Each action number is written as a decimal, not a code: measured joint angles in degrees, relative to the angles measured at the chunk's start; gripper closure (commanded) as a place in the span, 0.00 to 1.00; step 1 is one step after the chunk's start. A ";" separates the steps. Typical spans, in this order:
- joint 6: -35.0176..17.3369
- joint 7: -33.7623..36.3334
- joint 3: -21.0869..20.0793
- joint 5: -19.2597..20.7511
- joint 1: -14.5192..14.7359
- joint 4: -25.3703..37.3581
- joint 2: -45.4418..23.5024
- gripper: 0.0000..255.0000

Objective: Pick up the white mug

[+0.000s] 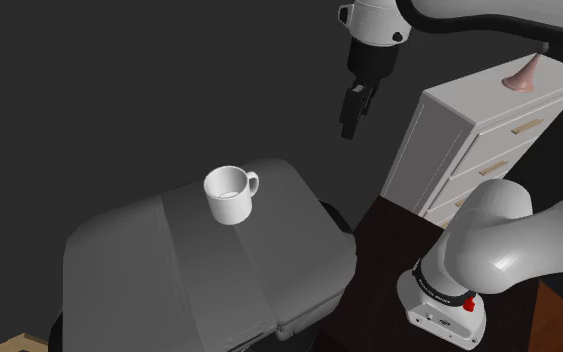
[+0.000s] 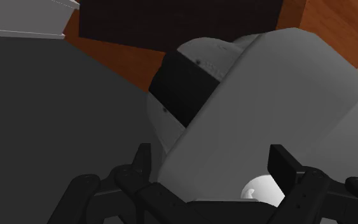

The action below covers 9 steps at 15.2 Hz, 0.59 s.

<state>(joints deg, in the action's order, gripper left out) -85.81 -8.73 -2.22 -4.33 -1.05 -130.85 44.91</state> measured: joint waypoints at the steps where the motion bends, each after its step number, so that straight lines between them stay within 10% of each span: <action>1: 0.00 0.00 0.00 0.00 0.00 0.00 0.00 0.00; 9: -9.36 6.16 -7.25 -3.05 1.77 0.47 -8.76 0.00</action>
<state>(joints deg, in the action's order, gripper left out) -95.17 -2.56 -9.46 -7.38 0.72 -130.37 36.15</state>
